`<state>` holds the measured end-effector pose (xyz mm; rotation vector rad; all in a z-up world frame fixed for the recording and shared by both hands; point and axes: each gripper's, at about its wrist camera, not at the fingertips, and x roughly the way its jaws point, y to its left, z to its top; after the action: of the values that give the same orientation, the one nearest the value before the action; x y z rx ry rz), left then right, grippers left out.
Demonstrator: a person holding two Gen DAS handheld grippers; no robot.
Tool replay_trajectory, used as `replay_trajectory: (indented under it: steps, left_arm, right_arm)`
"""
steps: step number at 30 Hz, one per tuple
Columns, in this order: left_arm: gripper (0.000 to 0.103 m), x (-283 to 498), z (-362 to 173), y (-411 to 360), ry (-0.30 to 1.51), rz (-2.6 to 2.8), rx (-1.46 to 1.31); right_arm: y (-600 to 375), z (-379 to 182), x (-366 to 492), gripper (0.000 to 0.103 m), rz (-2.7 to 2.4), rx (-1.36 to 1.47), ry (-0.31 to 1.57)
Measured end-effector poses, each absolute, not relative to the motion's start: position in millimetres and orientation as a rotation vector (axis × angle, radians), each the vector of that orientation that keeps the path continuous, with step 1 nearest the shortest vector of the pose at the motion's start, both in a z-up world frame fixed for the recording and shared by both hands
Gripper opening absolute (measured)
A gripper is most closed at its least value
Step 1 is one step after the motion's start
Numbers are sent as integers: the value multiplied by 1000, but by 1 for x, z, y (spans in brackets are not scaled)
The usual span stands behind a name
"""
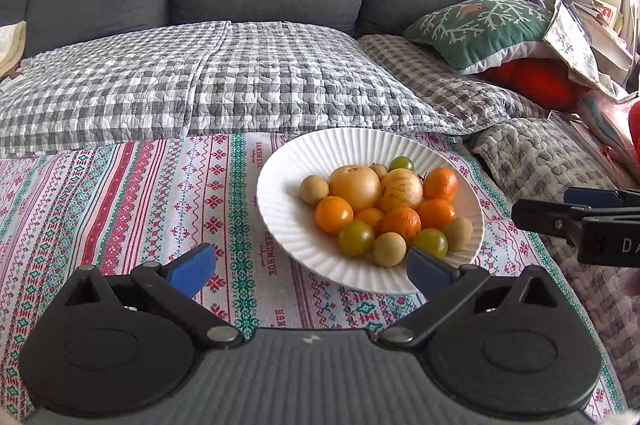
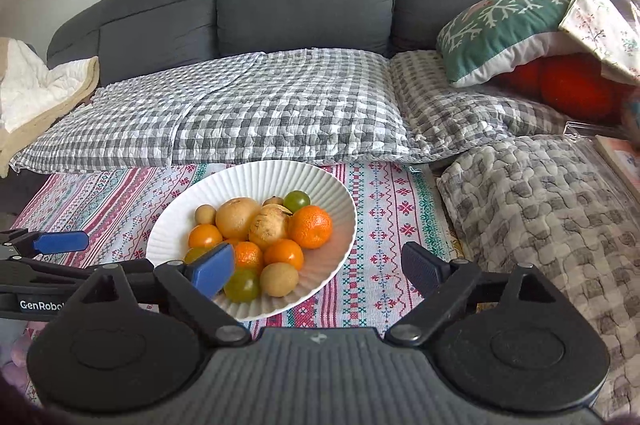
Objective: Organize fruits
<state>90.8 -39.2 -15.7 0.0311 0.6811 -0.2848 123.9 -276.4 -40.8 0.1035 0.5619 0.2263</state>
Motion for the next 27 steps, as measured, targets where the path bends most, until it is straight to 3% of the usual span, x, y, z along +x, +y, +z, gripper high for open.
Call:
replay_trajectory:
  steps: [11, 27]
  left_arm:
    - [96, 39, -5, -29, 736, -207, 41]
    - [96, -8, -18, -35, 826, -99, 146]
  right_arm:
    - [-270, -38, 70, 102, 196, 89, 613]
    - [-250, -59, 23, 103, 120, 50, 652]
